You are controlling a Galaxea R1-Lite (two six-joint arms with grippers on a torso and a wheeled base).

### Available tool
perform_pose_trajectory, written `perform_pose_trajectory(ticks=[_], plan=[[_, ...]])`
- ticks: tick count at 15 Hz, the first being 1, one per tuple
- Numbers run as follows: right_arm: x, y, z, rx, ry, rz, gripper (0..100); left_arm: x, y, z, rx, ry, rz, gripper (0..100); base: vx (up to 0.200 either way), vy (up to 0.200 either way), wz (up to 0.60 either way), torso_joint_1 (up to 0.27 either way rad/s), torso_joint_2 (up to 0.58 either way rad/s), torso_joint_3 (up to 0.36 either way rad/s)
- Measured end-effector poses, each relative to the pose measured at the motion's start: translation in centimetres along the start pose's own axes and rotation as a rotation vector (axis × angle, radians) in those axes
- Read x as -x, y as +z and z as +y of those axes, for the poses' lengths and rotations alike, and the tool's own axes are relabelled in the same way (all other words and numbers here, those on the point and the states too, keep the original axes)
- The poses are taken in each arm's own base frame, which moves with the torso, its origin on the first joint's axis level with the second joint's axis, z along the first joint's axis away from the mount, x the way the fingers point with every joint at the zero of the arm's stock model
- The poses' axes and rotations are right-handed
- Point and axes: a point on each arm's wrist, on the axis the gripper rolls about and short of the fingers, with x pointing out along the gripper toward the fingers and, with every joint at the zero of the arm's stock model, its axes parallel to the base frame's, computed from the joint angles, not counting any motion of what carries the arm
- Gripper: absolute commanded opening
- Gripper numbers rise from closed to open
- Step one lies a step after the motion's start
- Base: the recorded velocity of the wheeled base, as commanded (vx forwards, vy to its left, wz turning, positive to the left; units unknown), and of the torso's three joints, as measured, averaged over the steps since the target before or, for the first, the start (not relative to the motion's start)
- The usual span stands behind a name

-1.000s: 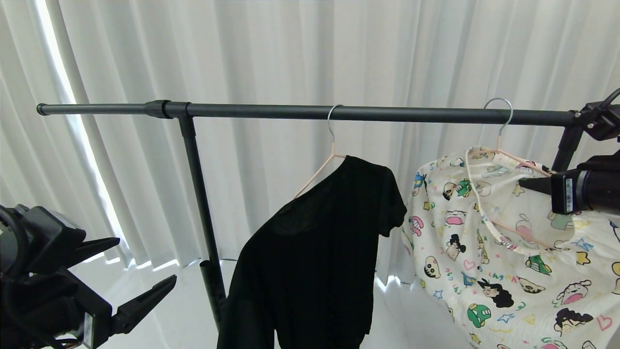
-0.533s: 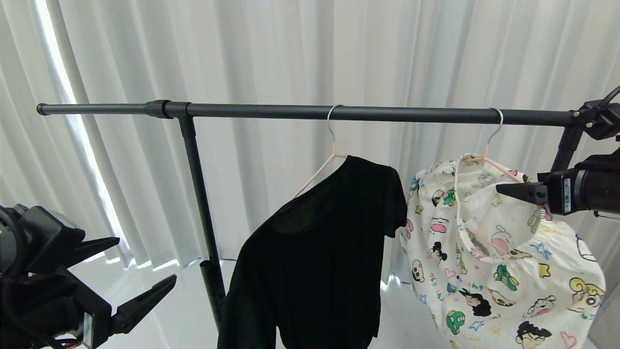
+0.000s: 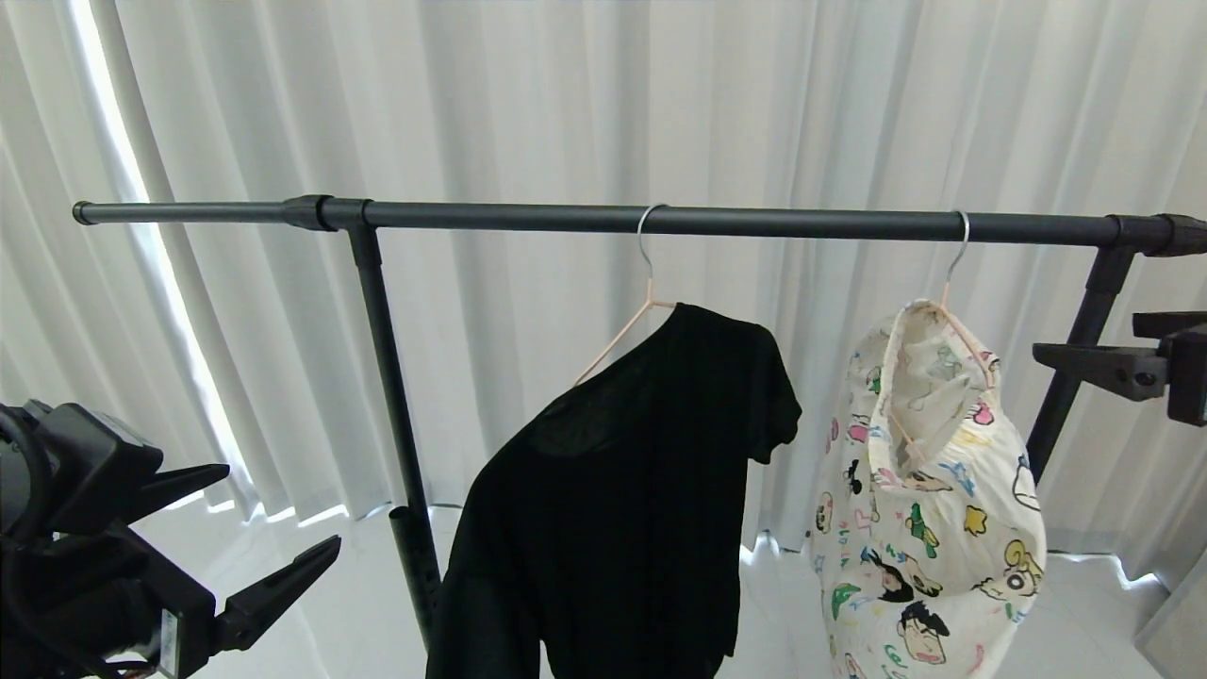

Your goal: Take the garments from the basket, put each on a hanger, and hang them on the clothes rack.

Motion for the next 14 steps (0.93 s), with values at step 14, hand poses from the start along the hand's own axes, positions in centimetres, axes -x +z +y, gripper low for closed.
perform_pose_trajectory(ticks=[14], plan=[[1.6, -4.4, -3.0, 0.344, -0.39, 0.017, 100, 0.8, -1.3, 0.0, 0.022, 0.082, 0.035, 100, -0.2, 0.0, 0.0, -0.001, 0.0, 0.002]])
